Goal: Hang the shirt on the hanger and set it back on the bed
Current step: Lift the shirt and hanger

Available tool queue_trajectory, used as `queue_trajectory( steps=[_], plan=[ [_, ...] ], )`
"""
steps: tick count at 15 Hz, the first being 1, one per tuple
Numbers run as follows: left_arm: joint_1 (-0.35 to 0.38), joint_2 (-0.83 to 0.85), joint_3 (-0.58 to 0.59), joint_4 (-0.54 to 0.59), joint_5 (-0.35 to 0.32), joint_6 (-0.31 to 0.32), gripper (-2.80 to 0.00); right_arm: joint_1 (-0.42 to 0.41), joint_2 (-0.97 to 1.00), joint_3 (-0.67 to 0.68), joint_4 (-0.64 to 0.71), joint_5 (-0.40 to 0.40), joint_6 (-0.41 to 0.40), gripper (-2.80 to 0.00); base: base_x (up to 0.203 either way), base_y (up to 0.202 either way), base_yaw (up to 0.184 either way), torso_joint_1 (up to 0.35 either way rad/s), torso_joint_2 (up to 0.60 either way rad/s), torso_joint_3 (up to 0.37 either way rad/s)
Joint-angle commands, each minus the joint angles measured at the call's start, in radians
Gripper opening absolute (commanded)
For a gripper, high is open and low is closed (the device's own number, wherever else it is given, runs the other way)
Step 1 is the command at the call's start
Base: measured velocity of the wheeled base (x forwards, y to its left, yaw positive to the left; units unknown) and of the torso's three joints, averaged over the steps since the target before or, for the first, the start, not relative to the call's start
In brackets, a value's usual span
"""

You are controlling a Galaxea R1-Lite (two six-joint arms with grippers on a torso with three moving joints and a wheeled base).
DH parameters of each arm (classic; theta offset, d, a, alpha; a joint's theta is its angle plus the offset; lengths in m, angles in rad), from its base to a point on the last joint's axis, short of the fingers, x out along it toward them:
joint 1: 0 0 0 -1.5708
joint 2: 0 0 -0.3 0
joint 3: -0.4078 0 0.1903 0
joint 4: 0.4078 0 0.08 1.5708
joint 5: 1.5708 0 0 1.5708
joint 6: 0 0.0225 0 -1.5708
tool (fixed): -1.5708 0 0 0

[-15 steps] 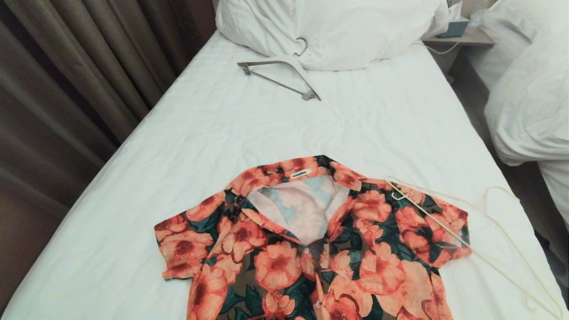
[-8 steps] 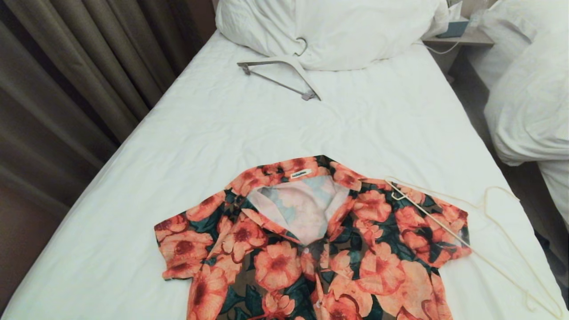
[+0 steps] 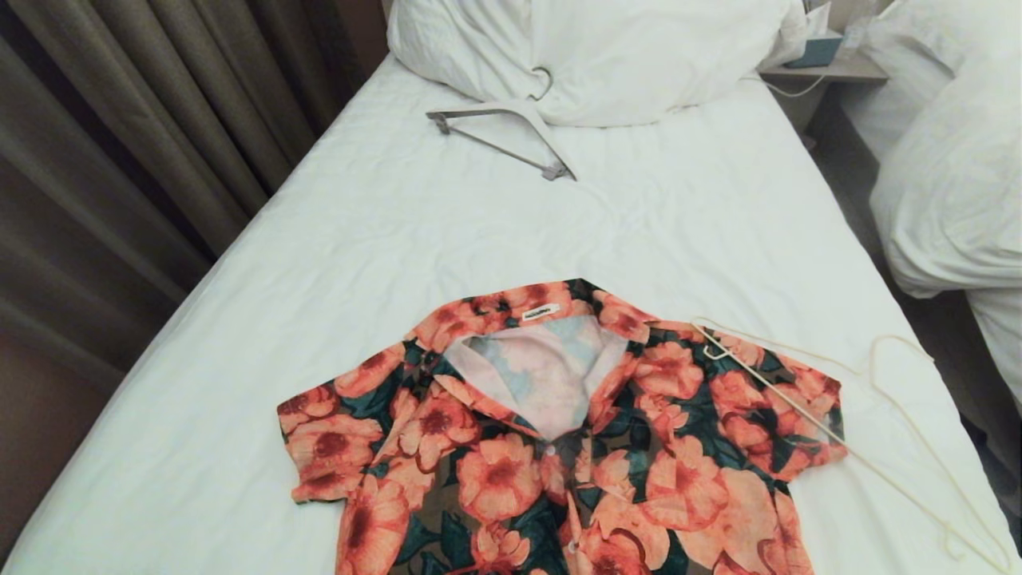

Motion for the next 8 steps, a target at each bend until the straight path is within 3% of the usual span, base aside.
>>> queue_trajectory(
  steps=[1,5,8],
  plan=[
    [0.0,0.001,0.0,0.0,0.0,0.0,-2.8,-0.105,0.284,-0.081,0.003,0.06,0.048,-2.8,0.0,0.0,0.0,0.0,0.0,0.0],
    [0.0,0.001,0.0,0.0,0.0,0.0,-2.8,-0.436,0.655,-0.196,0.028,0.319,0.037,-2.8,0.0,0.0,0.0,0.0,0.0,0.0],
    [0.0,0.001,0.0,0.0,0.0,0.0,-2.8,-0.646,0.803,-0.287,0.095,0.51,0.014,-2.8,0.0,0.0,0.0,0.0,0.0,0.0]
  ],
)
